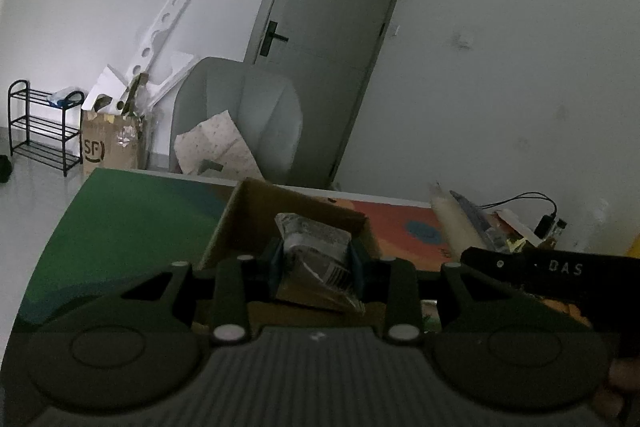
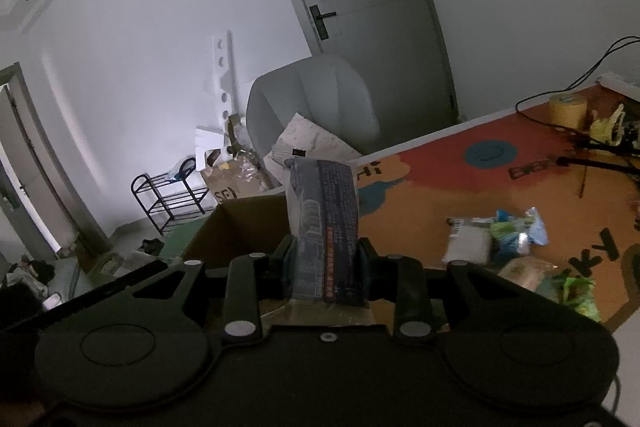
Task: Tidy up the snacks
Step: 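Open the right gripper over the box while the left gripper releases its packet inside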
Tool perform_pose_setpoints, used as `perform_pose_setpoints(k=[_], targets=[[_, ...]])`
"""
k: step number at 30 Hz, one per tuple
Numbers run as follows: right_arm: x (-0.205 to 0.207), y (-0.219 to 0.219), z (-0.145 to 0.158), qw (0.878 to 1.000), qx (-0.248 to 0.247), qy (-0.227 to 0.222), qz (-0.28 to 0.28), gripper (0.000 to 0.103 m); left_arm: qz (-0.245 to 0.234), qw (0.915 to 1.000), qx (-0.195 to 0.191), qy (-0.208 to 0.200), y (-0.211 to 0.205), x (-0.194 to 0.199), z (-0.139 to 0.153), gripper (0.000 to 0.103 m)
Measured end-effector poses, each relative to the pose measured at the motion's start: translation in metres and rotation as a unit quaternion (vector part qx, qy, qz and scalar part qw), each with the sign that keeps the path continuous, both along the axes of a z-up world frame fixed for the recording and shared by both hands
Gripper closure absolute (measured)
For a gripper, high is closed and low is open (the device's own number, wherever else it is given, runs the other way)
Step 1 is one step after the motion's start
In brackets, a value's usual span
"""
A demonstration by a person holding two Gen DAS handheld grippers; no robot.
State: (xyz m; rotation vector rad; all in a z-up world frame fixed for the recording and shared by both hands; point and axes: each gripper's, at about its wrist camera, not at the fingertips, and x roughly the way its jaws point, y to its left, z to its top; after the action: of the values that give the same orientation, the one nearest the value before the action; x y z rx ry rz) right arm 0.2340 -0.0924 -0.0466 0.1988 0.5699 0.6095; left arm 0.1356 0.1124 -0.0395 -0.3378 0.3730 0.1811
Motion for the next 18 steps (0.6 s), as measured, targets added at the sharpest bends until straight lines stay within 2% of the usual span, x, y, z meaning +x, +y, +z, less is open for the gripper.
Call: perform_pose_setpoints(k=[6,9,14,16,18], targets=[[0.005,0.014,0.002,1.0,0.0,0.001,0.004,0.073,0.002,0.9999,-0.002,0.012,0.014,0.01,-0.003,0.068],[0.007,0.021,-0.001,1.0,0.002,0.006,0.008,0.073,0.023,0.9996,0.008,0.013,0.017,0.009,-0.003,0.065],[0.005,0.033,-0.003,1.0,-0.002,0.013,0.024,0.073,0.031,0.9994,-0.008,0.016,0.023,0.006,-0.001,0.061],[0.005,0.037,-0.002,1.0,0.0,0.013,0.027,0.073,0.037,0.9992,-0.009,0.013,0.026,0.001,0.001,0.055],[0.005,0.04,0.0,0.999,0.002,0.013,0.034,0.072,0.045,0.9988,-0.011,0.014,0.03,-0.001,0.001,0.045]])
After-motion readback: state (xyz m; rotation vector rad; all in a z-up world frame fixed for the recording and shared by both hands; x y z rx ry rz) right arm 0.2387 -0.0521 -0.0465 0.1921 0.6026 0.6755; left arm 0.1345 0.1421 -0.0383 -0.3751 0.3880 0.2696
